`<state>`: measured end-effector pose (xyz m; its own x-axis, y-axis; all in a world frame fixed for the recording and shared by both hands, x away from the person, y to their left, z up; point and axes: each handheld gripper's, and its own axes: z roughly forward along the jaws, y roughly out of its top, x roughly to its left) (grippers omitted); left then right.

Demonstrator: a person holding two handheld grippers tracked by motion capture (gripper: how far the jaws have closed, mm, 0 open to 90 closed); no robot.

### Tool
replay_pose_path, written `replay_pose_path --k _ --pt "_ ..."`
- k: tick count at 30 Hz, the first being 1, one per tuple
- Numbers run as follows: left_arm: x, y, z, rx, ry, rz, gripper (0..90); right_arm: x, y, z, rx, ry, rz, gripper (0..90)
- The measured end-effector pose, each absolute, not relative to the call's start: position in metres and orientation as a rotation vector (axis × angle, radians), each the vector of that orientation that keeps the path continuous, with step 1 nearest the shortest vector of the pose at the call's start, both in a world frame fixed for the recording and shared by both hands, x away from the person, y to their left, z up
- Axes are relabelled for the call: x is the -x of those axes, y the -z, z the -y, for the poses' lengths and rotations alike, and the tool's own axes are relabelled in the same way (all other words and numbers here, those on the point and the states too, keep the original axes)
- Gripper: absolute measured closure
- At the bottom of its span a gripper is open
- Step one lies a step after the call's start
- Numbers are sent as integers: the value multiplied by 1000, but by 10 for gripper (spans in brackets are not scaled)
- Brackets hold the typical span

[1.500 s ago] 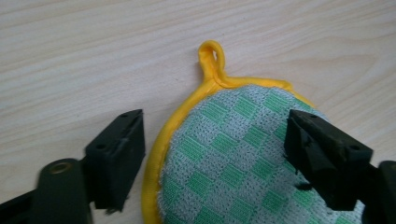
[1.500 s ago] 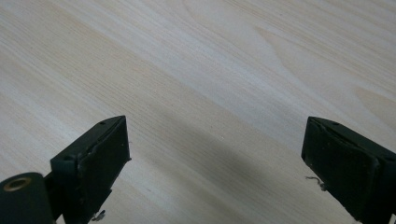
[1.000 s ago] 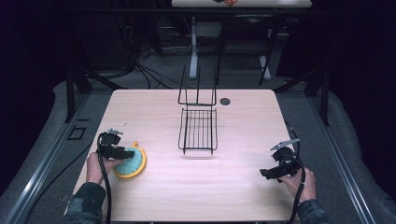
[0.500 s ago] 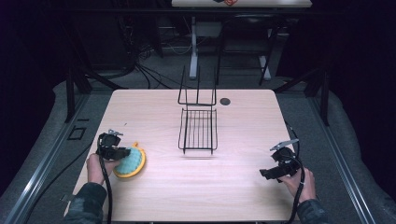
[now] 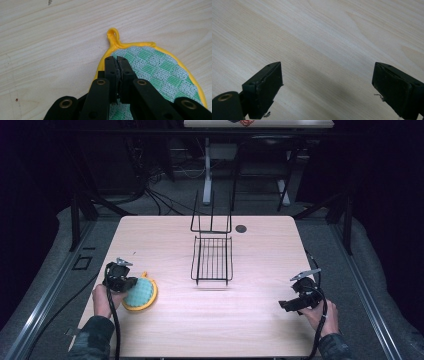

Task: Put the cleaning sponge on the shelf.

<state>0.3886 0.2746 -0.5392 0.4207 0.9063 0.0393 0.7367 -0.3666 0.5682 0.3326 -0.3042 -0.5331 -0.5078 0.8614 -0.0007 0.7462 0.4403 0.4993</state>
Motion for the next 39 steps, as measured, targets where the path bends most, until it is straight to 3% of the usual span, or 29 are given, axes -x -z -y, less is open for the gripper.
replay_pose_path --k 39 --pt "-374 493 -269 -2101 -447 -1293 882 -333 533 304 -1395 -661 -2439 84"
